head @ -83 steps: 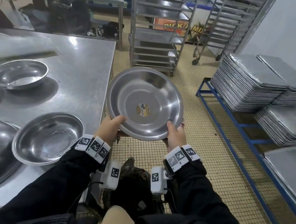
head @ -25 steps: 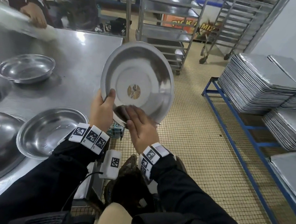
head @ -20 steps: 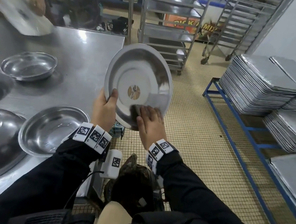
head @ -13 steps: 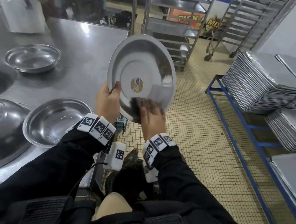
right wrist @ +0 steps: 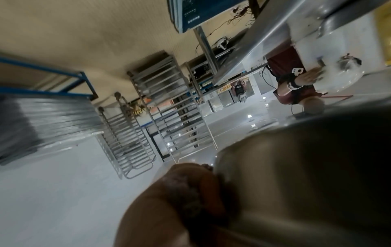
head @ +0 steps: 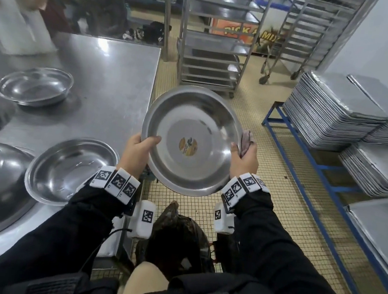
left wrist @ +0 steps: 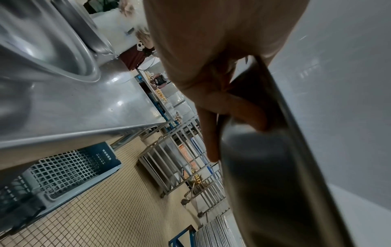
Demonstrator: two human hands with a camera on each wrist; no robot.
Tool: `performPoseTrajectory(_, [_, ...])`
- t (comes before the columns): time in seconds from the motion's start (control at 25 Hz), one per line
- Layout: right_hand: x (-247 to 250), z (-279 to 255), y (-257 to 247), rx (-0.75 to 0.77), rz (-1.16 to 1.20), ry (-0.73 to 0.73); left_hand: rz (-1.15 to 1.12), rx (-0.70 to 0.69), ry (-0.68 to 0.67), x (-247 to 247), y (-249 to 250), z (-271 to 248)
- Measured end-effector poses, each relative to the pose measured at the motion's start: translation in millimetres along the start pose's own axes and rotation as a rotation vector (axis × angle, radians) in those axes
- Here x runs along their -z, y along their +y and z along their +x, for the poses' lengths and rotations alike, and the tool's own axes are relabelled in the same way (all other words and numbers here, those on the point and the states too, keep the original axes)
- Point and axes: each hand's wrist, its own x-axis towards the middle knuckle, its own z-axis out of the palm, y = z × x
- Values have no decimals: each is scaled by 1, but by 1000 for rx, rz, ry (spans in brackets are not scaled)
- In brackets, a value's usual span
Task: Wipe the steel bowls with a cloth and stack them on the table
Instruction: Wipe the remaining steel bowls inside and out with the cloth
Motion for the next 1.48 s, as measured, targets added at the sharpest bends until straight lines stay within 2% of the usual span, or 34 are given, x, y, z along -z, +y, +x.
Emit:
performPoseTrajectory(0.08, [-3, -2, -1, -46, 59, -13, -46, -18, 6, 2, 1, 1])
performPoseTrajectory(0.2, [-17, -9, -11, -106, 194, 76, -153, -167, -37, 0, -3, -4])
performPoseTrajectory(0.32, [-28, -13, -24, -136, 274, 149, 2, -272, -31, -14, -9, -11])
performPoseTrajectory(0.44, [-29, -13, -26, -121, 273, 51, -42, -222, 16, -19, -6, -10])
performPoseTrajectory(0.52, [-25, -15, -23, -104, 190, -83, -91, -212, 88, -10, -3, -5])
performPoseTrajectory(0.6, [-22, -22, -18, -45, 1, -196, -47, -210, 195, 1, -2, 3])
performPoseTrajectory(0.72, [-20, -31, -13, 113, -228, -175, 53, -173, 275, 12, -4, 8])
performPoseTrajectory(0.84, [-30, -44, -24, 217, -221, -225, 136, -194, 314, 16, -4, 6])
performPoseTrajectory(1.0, [-67, -68, -33, 448, -386, -295, 176, -214, 313, 5, 1, 1])
performPoseTrajectory(1.16, [-88, -101, -30, 685, -237, -483, 217, -267, 311, 1, 10, 5])
performPoseTrajectory(1.24, [-79, -101, -24, 715, -351, -554, 219, -280, 320, 6, 13, 6])
performPoseTrajectory(1.4, [-58, -60, 3, 609, -735, -483, 234, -263, 271, 11, 13, 2])
performPoseTrajectory(1.48, [-59, -51, 2, 514, -657, -527, 246, -261, 265, 7, 9, 0])
